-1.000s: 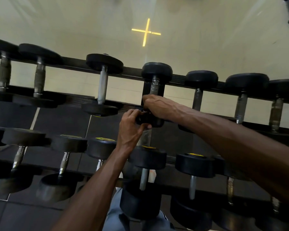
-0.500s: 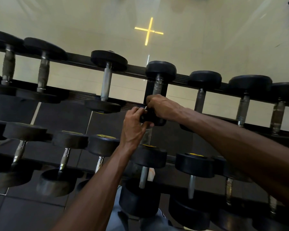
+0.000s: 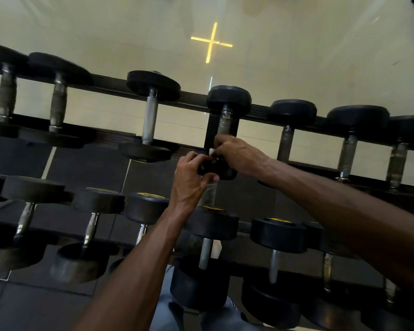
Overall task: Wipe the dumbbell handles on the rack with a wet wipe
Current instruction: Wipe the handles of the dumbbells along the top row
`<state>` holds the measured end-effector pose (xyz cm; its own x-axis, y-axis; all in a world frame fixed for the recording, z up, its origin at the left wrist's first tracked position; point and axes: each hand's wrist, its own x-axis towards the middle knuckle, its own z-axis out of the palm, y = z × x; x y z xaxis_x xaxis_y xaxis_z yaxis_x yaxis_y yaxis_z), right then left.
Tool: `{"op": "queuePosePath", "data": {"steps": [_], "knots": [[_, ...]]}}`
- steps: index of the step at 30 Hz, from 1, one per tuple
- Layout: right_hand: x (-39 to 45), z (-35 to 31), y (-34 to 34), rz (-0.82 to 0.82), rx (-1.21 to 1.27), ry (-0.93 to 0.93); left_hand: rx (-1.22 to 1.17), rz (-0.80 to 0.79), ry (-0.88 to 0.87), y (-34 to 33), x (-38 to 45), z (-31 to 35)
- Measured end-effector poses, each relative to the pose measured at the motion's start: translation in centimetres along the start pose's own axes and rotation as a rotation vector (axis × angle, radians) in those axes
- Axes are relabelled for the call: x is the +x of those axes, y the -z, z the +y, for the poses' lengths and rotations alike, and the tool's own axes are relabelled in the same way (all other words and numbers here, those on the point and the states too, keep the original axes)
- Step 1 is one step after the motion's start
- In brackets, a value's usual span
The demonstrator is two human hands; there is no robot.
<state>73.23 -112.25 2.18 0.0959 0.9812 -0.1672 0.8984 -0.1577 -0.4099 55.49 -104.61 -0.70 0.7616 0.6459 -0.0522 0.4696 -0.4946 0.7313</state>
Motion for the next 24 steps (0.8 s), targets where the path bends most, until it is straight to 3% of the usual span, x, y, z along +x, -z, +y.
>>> {"op": "queuePosePath", "data": {"steps": [6,8,12,14,17,18,22,24], "knots": [[-1.3,1.1,-2.3,0.320,0.388,-0.382,-0.022,0.015,0.008,0.0,0.2,0.1],[-1.6,0.7,-2.4,0.280,0.361,-0.339,-0.030,0.014,0.014,-0.1,0.1,0.1],[-0.6,0.2,-1.0,0.062,0.085,-0.046,-0.016,-0.001,0.019,-0.2,0.0,0.0],[0.4,0.4,0.2,0.102,-0.027,0.006,-0.017,-0.003,0.017,-0.1,0.0,0.2],[1.9,1.1,1.6,0.296,-0.034,-0.175,-0.021,0.009,0.012,-0.2,0.2,0.1],[2.0,0.8,1.6,0.274,-0.041,-0.169,-0.018,0.005,0.012,-0.1,0.2,0.1],[0.7,-1.1,0.5,-0.112,-0.106,0.059,-0.015,-0.008,0.006,-0.2,0.0,-0.1],[1.4,-1.2,1.0,-0.144,-0.107,0.049,-0.020,-0.007,0.004,-0.3,-0.1,0.0]]}}
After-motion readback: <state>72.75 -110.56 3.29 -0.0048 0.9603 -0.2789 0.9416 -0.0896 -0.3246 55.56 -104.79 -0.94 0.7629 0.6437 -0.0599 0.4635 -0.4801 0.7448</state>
